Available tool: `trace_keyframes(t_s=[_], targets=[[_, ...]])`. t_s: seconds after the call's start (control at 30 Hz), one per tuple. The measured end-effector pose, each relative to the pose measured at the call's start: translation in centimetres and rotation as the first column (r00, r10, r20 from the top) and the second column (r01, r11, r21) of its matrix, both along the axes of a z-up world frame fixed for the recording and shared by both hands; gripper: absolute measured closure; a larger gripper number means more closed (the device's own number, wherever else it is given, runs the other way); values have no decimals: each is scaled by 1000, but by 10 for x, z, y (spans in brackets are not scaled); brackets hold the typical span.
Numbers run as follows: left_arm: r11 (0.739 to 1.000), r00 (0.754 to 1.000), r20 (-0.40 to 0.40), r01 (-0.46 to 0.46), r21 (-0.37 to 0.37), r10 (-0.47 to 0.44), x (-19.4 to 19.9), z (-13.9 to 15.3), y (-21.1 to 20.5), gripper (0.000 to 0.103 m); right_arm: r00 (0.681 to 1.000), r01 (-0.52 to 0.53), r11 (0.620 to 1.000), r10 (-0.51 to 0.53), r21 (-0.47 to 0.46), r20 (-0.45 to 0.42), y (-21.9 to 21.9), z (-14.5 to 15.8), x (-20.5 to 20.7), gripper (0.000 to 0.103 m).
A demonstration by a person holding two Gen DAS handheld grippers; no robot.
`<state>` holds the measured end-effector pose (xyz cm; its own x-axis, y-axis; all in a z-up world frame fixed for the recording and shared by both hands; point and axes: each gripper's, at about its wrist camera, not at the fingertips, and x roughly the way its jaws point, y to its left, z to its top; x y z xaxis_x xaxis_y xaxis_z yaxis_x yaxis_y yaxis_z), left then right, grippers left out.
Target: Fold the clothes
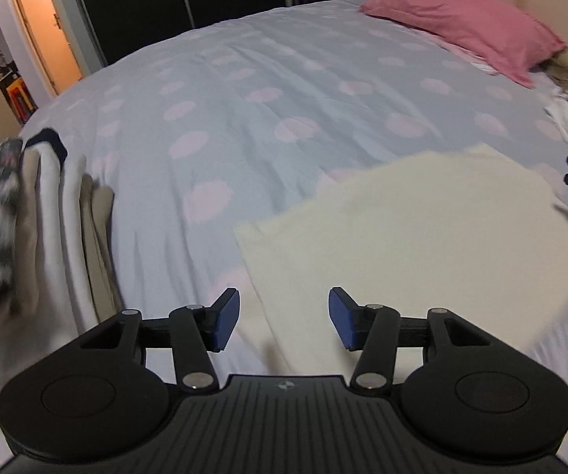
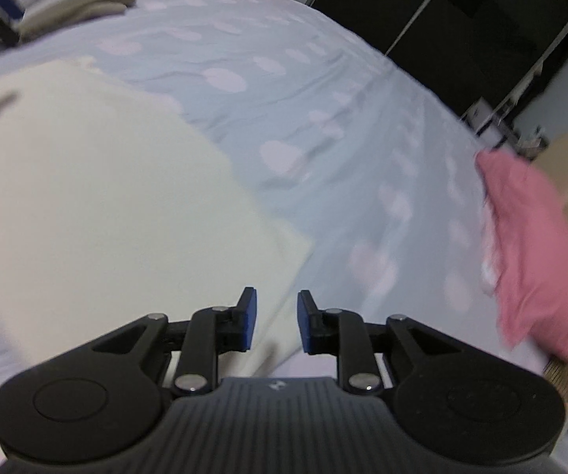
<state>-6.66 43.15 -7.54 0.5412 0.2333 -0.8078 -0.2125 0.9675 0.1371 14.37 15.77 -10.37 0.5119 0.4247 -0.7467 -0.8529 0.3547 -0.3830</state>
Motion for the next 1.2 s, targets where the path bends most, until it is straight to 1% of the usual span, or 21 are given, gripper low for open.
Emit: trace_keyframes(t_s=[0.07,0.2,0.27,0.33,0.43,0.5,0.6,0.7,0.77,0.8,0.83,0.87,0.9,0.93,0.97,1.0,1.07,1.2], targets=[[1000,1000,-12,18,-7,-18,-23,-1,-13,54,998,18,999,-16,28,-67,-22,5,-17,79],[999,999,-34,10,-52,-12,-55,-17,-31,54,982,58,996,-44,69,-183,-59,9,-41,78],[995,999,-32,-13,-97,10,-64,-28,-33,55,968,93,992,-69,89,-241,-74,8,-48,72],[991,999,-37,-16,-133,12,-67,-39,-36,59,952,119,988,-85,100,-293,-86,2,-52,67],[994,996,-82,12,-110,-21,-62,-57,-45,59,927,141,984,-94,105,-362,-100,-12,-54,66],[995,995,-97,20,-102,-30,-61,-67,-48,61,919,167,981,-120,96,-374,-103,-21,-50,66],[994,996,-81,24,-110,-33,-60,-75,-49,61,902,194,975,-133,110,-412,-107,-30,-43,66],[993,997,-57,37,-109,-43,-58,-81,-49,61,881,195,973,-118,124,-458,-103,-38,-40,66],[993,998,-36,52,-107,-56,-58,-81,-50,61,879,184,973,-99,139,-466,-99,-40,-43,66],[992,998,-24,59,-109,-62,-58,-81,-50,63,876,179,973,-91,144,-473,-98,-39,-44,67],[991,997,-18,66,-114,-69,-57,-81,-51,65,871,176,973,-85,146,-484,-97,-40,-44,72],[990,997,-17,74,-117,-77,-56,-81,-51,68,868,170,974,-77,148,-491,-97,-39,-45,81],[990,997,-19,78,-120,-81,-55,-82,-51,74,867,164,976,-75,141,-492,-97,-40,-46,84],[989,997,-26,72,-126,-76,-55,-82,-50,81,867,159,978,-74,134,-492,-96,-40,-46,84],[988,997,-27,65,-138,-70,-56,-81,-48,84,864,164,979,-82,125,-496,-96,-42,-46,86],[987,998,-29,57,-151,-62,-57,-80,-45,89,862,169,979,-90,115,-500,-96,-43,-45,86],[982,998,-40,37,-185,-45,-60,-78,-38,91,857,179,979,-106,99,-504,-97,-43,-45,88],[977,997,-77,-3,-213,-14,-67,-80,-29,94,857,200,978,-145,59,-495,-100,-43,-45,94]])
